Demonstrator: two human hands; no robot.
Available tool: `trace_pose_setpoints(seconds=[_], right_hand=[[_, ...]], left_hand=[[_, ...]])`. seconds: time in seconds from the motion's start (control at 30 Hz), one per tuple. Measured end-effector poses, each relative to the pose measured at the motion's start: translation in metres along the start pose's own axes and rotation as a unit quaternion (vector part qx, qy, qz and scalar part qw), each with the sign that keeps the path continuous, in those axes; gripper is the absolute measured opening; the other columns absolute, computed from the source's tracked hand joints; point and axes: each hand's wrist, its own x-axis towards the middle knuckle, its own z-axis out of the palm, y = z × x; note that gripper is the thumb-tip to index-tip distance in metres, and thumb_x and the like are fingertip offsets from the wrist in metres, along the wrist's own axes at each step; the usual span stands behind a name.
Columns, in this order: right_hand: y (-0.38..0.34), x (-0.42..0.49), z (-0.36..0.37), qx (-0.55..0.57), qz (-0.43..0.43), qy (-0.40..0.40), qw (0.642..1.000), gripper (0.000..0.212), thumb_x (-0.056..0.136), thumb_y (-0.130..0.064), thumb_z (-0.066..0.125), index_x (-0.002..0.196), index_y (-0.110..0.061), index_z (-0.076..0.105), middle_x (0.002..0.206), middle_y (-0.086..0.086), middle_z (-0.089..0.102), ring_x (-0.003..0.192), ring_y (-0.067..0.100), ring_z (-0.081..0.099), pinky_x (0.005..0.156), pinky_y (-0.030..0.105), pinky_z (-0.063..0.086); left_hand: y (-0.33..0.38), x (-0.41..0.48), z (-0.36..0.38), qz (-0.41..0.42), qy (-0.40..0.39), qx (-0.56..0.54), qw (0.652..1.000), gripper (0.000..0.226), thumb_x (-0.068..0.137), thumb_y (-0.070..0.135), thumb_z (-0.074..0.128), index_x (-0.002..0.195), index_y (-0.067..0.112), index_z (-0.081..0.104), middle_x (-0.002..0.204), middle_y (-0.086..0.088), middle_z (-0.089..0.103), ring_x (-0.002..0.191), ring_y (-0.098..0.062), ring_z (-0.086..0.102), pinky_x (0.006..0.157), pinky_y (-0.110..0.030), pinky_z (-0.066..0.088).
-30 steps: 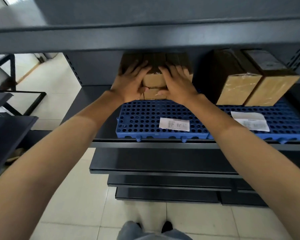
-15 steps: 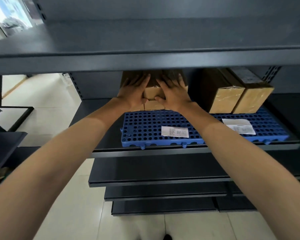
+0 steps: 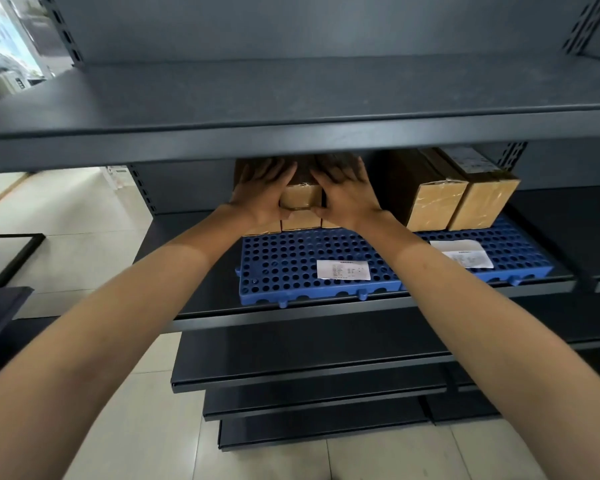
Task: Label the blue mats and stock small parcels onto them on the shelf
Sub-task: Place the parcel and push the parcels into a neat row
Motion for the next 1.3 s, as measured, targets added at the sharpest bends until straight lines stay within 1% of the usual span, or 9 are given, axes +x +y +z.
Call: trace_pose_setpoints(seconds=[0.07,0.2,0.3,0.43,0.5,0.63,0.77,1.03,1.3], right_hand=[[0.002,-0.005,0.0,0.003,0.028,-0.006,1.0,0.083,0.081,-0.058,0.058,0.151,-0.027,0.025,0.156,0.008,0.032,0.143,0.035,0.026,0.117,0.061,0.009],[0.001,-0.008,0.006,0.004,0.028,-0.007,1.0,0.083,0.084,-0.052,0.061,0.151,-0.021,0.024,0.154,0.01,0.035,0.142,0.035,0.028,0.118,0.052,0.017],[-0.004,-0.002,0.009,0.009,0.049,-0.021,0.999,0.084,0.083,-0.048,0.063,0.151,-0.02,0.023,0.153,0.01,0.036,0.142,0.034,0.027,0.119,0.051,0.014],[-0.011,0.0,0.012,0.003,0.071,-0.038,0.997,0.089,0.08,-0.041,0.066,0.152,-0.019,0.018,0.152,0.01,0.035,0.143,0.034,0.023,0.119,0.052,0.01],[-0.012,-0.003,0.012,0.007,0.068,-0.033,0.997,0.091,0.079,-0.038,0.066,0.153,-0.019,0.015,0.156,0.011,0.028,0.145,0.034,0.018,0.119,0.053,0.008],[-0.013,-0.005,0.008,0.001,0.059,-0.046,0.997,0.096,0.082,-0.036,0.063,0.154,-0.016,0.004,0.164,0.009,0.0,0.15,0.031,-0.005,0.118,0.058,-0.003],[-0.014,-0.008,0.002,-0.007,0.063,-0.061,0.996,0.092,0.084,-0.034,0.059,0.155,-0.017,0.003,0.164,0.009,-0.006,0.149,0.03,-0.01,0.117,0.06,-0.004],[-0.033,-0.007,-0.016,0.024,0.042,-0.056,0.997,0.086,0.085,-0.021,0.06,0.154,-0.014,0.009,0.164,0.01,0.001,0.15,0.028,-0.002,0.119,0.052,-0.004],[-0.044,-0.024,-0.019,0.037,0.066,-0.071,0.995,0.087,0.086,-0.018,0.061,0.154,-0.018,0.007,0.163,0.012,0.001,0.15,0.03,-0.004,0.12,0.052,-0.001]], left_hand=[[-0.001,-0.001,0.004,0.005,0.004,-0.005,1.0,0.091,0.087,0.052,0.059,0.153,0.029,0.001,0.163,-0.004,0.003,0.148,-0.028,0.004,0.118,-0.052,0.008],[0.003,0.0,0.012,0.011,0.011,-0.007,1.0,0.078,0.092,0.043,0.055,0.153,0.03,0.008,0.161,-0.008,0.011,0.146,-0.032,0.015,0.117,-0.054,0.012],[0.005,0.002,0.015,0.011,0.019,0.002,1.0,0.077,0.092,0.044,0.055,0.152,0.03,0.01,0.161,-0.008,0.014,0.145,-0.032,0.019,0.115,-0.056,0.015],[0.004,0.003,0.018,0.008,0.025,0.015,1.0,0.078,0.092,0.045,0.054,0.153,0.029,0.007,0.161,-0.008,0.014,0.146,-0.031,0.017,0.115,-0.057,0.015],[0.006,0.001,0.019,0.005,0.025,0.032,0.999,0.079,0.092,0.045,0.052,0.153,0.027,0.006,0.161,-0.009,0.013,0.146,-0.032,0.014,0.115,-0.058,0.015],[0.013,-0.002,0.018,-0.031,0.02,0.059,0.998,0.081,0.093,0.048,0.049,0.153,0.022,0.002,0.16,-0.013,0.009,0.146,-0.035,0.008,0.114,-0.062,0.013],[0.014,-0.003,0.014,-0.035,0.015,0.065,0.997,0.082,0.092,0.051,0.046,0.153,0.021,0.0,0.16,-0.013,0.01,0.146,-0.034,0.008,0.114,-0.062,0.013],[0.016,-0.012,0.006,-0.028,0.004,0.046,0.999,0.085,0.091,0.05,0.048,0.153,0.021,-0.002,0.16,-0.014,0.011,0.145,-0.035,0.015,0.114,-0.058,0.015],[0.016,-0.022,-0.003,-0.013,0.001,0.018,1.0,0.086,0.091,0.048,0.05,0.153,0.022,-0.003,0.161,-0.014,0.006,0.146,-0.033,0.01,0.115,-0.057,0.015]])
